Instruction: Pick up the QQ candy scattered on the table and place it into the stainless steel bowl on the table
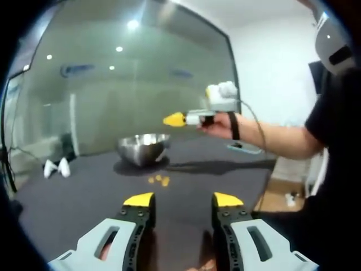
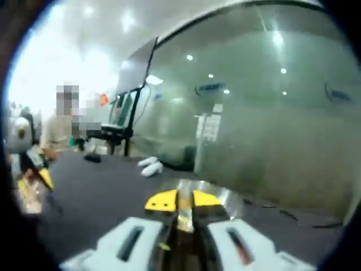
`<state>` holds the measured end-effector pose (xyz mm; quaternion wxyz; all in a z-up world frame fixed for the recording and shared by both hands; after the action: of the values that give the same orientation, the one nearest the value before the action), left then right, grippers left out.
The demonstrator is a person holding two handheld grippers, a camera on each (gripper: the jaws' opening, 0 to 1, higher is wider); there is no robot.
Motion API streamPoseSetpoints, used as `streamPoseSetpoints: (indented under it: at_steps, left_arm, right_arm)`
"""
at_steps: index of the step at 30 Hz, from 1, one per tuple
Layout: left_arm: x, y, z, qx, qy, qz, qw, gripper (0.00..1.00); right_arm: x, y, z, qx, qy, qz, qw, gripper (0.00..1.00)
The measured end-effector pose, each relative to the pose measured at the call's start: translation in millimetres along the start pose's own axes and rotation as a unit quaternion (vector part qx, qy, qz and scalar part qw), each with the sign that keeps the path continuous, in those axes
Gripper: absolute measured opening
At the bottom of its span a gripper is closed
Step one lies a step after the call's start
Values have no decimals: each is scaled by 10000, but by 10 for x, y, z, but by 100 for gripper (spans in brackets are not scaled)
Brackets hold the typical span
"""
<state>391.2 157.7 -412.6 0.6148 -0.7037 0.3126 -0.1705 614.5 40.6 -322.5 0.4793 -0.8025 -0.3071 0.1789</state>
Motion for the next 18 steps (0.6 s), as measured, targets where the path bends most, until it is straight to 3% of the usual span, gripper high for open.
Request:
streamPoseSetpoints:
  at_steps: [8,9,10,12,14,15,18]
  left_arm:
    - [-49,-7,6,-54,-54,-52,10000,41]
    - [-52,-5,7,-65,-58,-51,9999,41]
    - [-55,-1,10,-71,-66,-43,9999,41]
    - [-63,8,15,-62,-72,-24,10000,41]
    - [-73,8,26,-51,-85,-20,9999,41]
    - [-77,2,37,-55,-105,-34,9999,41]
    - [-80,-2,45,-94,-103,-47,9999,41]
  right_arm:
    - [343,120,-99,-24,86,256,9996,10]
    - [361,242,-99,-166,66,530,9984,12]
    - [382,339,-118,-199,128,709,9972,18]
    - [423,364,-59,192,-39,532,9984,33]
    - [444,349,-85,435,-82,421,9981,29]
    - [420,355,-86,341,-67,445,9984,23]
    - [372,372,-42,82,-130,506,9986,24]
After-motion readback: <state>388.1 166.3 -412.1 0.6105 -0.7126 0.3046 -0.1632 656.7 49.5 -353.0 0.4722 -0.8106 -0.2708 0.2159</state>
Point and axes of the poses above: the point that each gripper's makers call its tool centre point, and the gripper's own axes: x roughly forward along the fingers, z roughly to its left, y roughly out of its underside, the point moved 1 cm from there along -x, roughly backward along the fingers, and after that the axes turned 14 degrees about -x, right-handed, at the moved point
